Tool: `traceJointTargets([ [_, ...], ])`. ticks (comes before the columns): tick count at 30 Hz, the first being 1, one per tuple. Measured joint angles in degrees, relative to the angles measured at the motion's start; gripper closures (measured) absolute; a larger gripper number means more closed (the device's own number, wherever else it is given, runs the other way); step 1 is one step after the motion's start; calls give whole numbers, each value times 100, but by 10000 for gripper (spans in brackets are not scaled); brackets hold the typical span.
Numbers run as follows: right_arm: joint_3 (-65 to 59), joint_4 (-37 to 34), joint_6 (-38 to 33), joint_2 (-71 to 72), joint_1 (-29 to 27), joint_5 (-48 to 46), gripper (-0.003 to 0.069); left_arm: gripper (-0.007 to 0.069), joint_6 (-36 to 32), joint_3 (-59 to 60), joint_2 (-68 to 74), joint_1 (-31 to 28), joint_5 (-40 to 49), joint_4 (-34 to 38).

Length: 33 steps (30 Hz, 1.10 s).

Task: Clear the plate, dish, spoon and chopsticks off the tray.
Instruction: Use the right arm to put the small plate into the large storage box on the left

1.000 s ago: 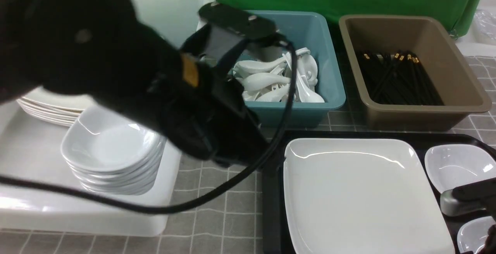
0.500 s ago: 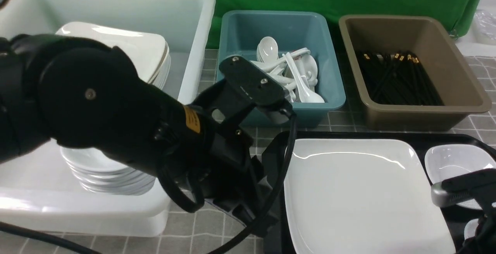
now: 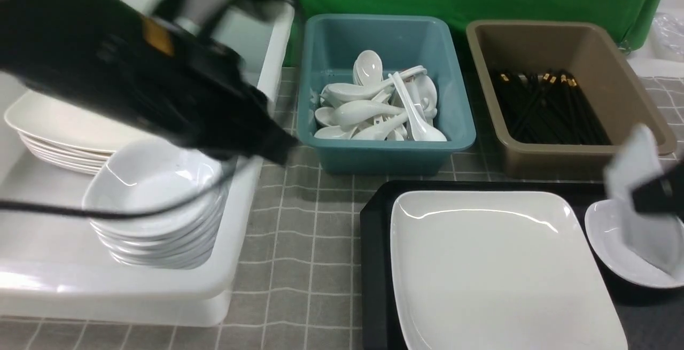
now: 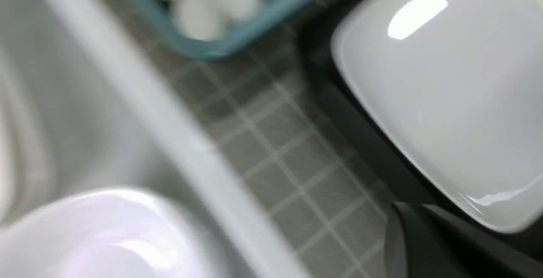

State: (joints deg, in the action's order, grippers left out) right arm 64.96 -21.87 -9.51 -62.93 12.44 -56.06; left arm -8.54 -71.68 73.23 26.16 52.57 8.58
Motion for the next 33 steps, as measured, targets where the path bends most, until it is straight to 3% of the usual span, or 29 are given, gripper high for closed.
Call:
traceJointTargets([
  [2,479,-548,-221,-377,473,154,600,621,0,-7,-337,-728,179,110],
  [4,873,-656,-325,-773,1019,378,600,621,0,-1,-601,-1311,372,248],
  [5,917,-656,-325,-871,1084,403,600,621,5,4,-632,-1375,401,268],
  [7,1546,-646,-371,-1527,1941,728,600,621,0,183,-1059,-2160,426,549],
  [8,1600,-646,-371,-1527,1941,754,600,621,-7,200,-1059,-2160,427,575],
  [12,3004,-287,-626,-3160,3264,1327,600,621,-26,799,-1823,-3147,201,962],
  [18,4573,236,-769,-4698,3928,1631,600,621,-31,1533,-2476,-3357,-4,1030],
  [24,5438,825,-790,-5663,4150,1771,571,621,-38,1797,-2726,-3357,66,917],
  [29,5526,875,-764,-5949,4258,1883,419,621,-38,1837,-2726,-3357,102,889],
  [30,5537,875,-663,-5980,4280,1845,338,621,-38,1837,-2726,-3357,112,881],
  [33,5537,888,-518,-5967,4280,1654,255,621,-38,1837,-2726,-3357,118,881],
])
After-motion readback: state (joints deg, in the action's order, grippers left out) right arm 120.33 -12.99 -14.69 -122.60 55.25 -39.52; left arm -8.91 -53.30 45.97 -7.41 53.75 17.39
